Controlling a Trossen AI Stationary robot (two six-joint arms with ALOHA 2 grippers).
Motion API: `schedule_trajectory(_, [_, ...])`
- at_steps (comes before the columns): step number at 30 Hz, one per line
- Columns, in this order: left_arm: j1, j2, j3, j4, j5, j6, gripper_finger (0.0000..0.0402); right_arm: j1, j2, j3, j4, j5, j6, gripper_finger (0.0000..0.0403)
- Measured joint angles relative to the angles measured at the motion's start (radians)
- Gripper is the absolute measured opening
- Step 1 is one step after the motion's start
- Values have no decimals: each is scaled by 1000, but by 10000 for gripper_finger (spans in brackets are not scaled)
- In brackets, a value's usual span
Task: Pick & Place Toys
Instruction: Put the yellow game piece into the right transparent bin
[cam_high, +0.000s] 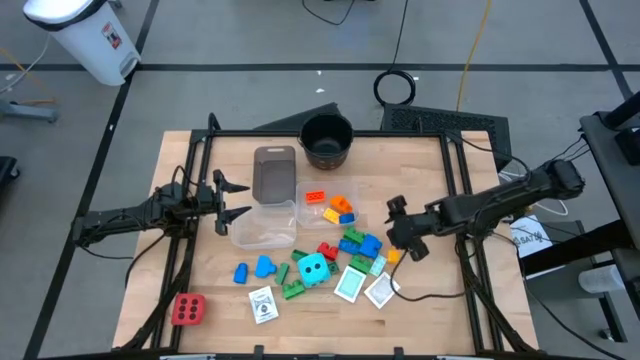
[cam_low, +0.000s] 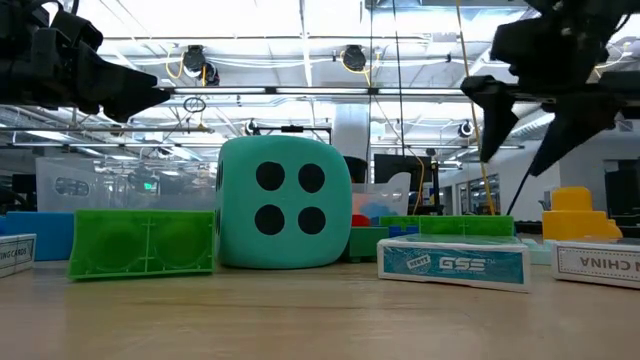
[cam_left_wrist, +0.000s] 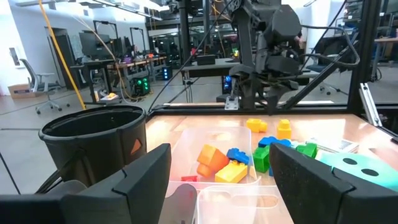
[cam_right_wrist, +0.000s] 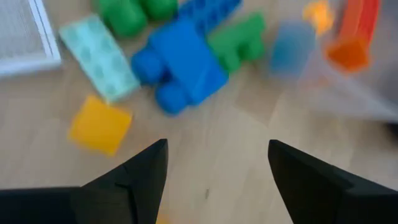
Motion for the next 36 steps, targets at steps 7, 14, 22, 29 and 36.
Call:
schedule_trajectory(7, [0,0,0,0,-7,0,274,-42,124,106,-220,-109,469,253])
schedule_trajectory(14, [0,0,0,0,-7,0,274,-85,183,108,-470,-239,816,253])
schedule_trajectory(22, [0,0,0,0,-6,0,274,-98,184,106,-506,-352,807,253])
schedule_trajectory(29, [0,0,0,0,-6,0,274,-98,184,43,-374,-397,801,253])
schedule_trajectory(36, [0,0,0,0,-6,0,274,-98,184,-27,-273,-425,805,253])
